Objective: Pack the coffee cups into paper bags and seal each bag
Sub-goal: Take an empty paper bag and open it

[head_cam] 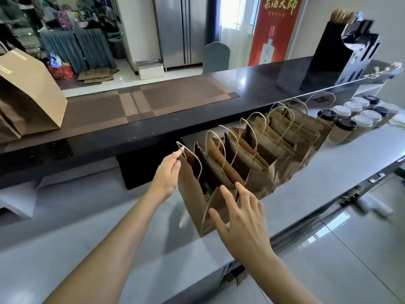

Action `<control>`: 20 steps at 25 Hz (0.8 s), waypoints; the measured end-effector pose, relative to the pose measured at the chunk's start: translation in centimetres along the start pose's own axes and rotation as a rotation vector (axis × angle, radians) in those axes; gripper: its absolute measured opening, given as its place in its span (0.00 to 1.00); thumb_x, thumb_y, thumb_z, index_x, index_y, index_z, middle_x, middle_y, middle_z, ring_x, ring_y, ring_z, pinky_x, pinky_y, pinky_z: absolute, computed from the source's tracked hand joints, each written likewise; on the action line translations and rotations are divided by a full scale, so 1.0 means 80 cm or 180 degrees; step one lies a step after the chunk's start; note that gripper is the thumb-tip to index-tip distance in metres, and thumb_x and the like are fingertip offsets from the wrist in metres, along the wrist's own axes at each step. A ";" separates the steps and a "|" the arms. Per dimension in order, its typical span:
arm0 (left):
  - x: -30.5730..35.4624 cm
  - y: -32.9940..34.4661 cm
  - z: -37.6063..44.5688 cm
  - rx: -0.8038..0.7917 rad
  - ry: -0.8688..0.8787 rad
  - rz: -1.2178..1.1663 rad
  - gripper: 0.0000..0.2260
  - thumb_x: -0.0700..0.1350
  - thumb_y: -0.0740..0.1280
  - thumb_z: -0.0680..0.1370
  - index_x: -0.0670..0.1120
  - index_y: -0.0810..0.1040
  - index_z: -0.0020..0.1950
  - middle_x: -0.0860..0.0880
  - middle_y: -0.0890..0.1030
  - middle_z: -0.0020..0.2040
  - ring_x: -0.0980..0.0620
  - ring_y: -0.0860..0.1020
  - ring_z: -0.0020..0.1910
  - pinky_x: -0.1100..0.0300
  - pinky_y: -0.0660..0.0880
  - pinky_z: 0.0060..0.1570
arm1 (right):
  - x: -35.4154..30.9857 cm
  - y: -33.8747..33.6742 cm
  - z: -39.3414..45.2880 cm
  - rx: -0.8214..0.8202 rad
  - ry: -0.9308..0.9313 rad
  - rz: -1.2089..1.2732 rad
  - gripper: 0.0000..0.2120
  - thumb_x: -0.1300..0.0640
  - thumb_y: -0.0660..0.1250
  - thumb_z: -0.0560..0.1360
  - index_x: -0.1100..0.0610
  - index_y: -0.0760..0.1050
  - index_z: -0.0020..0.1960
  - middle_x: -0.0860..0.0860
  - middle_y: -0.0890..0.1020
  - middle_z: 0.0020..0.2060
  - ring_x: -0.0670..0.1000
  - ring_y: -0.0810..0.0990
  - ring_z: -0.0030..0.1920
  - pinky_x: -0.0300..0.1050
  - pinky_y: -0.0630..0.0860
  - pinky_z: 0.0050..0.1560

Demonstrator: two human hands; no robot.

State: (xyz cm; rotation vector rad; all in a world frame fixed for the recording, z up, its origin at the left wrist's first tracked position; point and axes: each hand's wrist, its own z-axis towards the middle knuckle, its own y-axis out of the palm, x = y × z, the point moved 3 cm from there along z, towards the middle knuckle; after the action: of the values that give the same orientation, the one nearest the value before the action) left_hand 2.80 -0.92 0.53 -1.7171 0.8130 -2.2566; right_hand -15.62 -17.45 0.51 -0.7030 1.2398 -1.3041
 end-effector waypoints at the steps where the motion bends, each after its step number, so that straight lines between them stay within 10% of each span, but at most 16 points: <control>1: -0.002 0.000 0.001 0.0064 -0.0023 -0.0037 0.19 0.41 0.54 0.87 0.47 0.69 0.78 0.49 0.72 0.74 0.52 0.68 0.74 0.53 0.63 0.76 | -0.001 0.000 -0.001 -0.0052 -0.0009 0.0025 0.29 0.33 0.56 0.80 0.47 0.69 0.76 0.55 0.71 0.74 0.59 0.71 0.73 0.58 0.72 0.69; 10: 0.001 -0.016 0.001 0.0420 -0.0284 -0.0006 0.08 0.45 0.61 0.85 0.46 0.78 0.51 0.49 0.81 0.52 0.54 0.79 0.54 0.62 0.74 0.53 | 0.009 0.010 -0.004 -0.0330 0.0217 0.0784 0.21 0.35 0.55 0.82 0.43 0.64 0.70 0.51 0.66 0.76 0.54 0.72 0.70 0.53 0.75 0.67; 20: -0.012 -0.042 -0.037 0.0425 -0.0555 -0.0238 0.15 0.37 0.62 0.82 0.55 0.84 0.50 0.55 0.83 0.50 0.61 0.79 0.49 0.68 0.72 0.47 | 0.001 0.014 0.003 -0.0432 0.0718 0.1956 0.10 0.42 0.58 0.84 0.44 0.64 0.62 0.44 0.74 0.59 0.44 0.76 0.50 0.31 0.72 0.43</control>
State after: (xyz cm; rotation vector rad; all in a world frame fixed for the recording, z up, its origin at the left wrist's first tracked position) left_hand 0.89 3.20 0.98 -1.8767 0.5576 -2.1156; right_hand -15.05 -17.40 -0.46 -0.2293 1.5800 -0.8053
